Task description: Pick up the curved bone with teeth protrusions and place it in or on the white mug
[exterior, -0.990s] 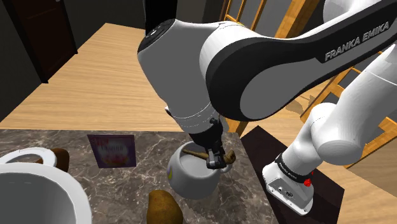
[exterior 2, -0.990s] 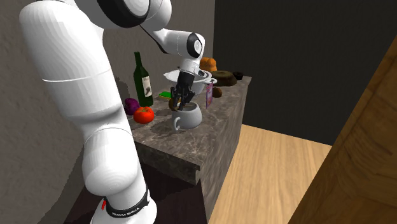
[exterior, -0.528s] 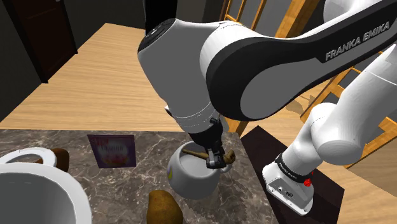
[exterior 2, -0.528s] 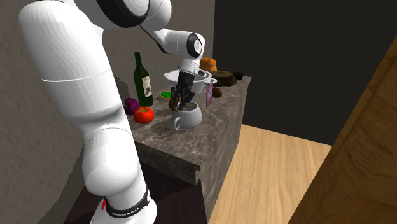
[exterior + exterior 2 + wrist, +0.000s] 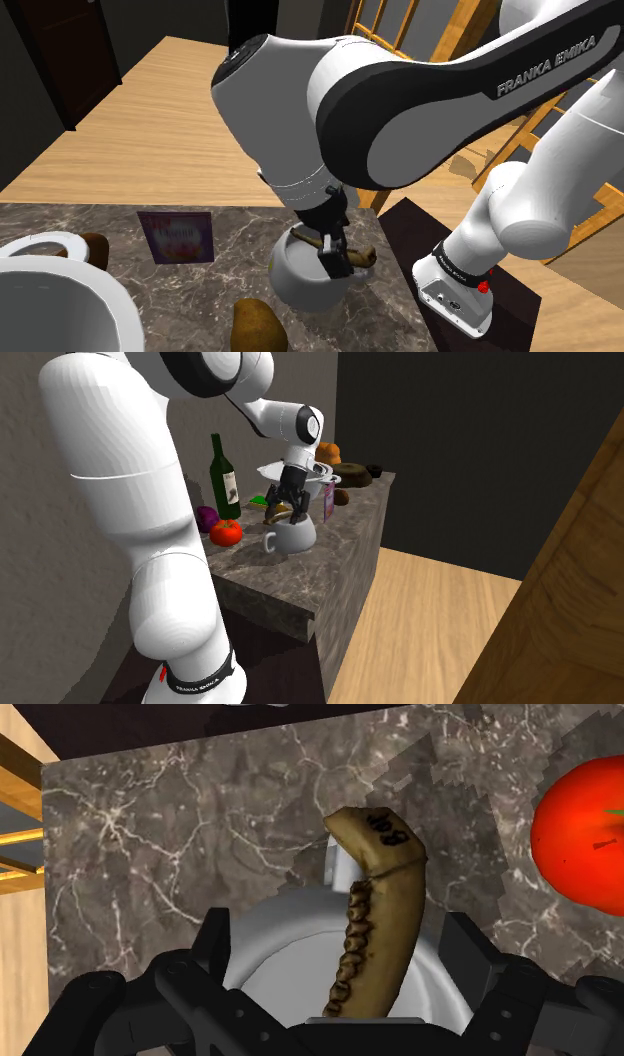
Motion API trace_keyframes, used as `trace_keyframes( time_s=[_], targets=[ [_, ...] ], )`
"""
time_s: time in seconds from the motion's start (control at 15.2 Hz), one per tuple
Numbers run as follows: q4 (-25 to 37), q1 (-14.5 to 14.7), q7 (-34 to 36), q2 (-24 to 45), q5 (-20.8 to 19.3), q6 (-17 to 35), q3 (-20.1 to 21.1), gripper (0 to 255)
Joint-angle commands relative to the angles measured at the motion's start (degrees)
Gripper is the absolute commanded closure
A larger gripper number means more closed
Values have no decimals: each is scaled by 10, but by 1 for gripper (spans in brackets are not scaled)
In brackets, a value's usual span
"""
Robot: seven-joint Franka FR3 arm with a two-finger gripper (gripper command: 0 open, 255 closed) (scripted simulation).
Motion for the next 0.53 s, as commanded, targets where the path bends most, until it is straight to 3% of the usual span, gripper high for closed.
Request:
trace_keyframes(
  time_s=[0.0,0.13,0.46],
  targets=[
    [33,1,5,8,-3,-15,1,0],
    [79,2,13,25,-10,-47,2,0],
    [79,2,13,25,-10,-47,1,0]
  ],
)
